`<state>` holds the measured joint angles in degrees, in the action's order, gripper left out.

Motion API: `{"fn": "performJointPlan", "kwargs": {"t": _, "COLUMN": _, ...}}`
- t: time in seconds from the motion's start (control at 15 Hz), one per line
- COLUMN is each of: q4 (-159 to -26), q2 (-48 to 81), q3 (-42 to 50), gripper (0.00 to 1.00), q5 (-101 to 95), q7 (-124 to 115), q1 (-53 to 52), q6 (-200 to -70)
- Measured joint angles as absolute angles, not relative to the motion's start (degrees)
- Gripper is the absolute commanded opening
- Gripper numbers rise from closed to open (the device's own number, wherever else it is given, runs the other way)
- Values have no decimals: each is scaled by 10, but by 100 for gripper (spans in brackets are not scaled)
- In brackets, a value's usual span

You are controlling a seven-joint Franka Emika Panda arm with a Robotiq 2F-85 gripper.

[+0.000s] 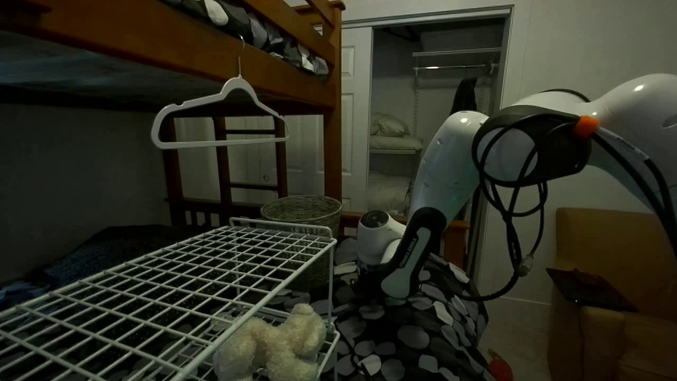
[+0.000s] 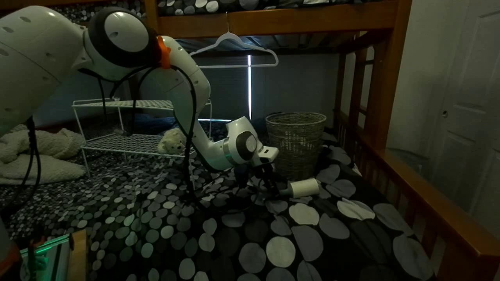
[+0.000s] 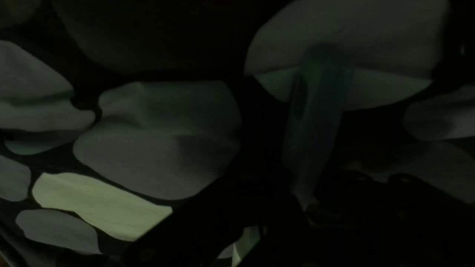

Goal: Use the comb brush to brush the blanket

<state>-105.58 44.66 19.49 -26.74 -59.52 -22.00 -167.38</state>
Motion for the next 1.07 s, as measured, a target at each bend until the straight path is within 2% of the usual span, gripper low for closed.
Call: {"fn": "performJointPlan", "kwargs": {"t": 1.07, "q4": -1205, "q2": 379, "q3": 170, "gripper": 5, "q5": 14, "q7": -523, "q1": -147, "q6": -1739}}
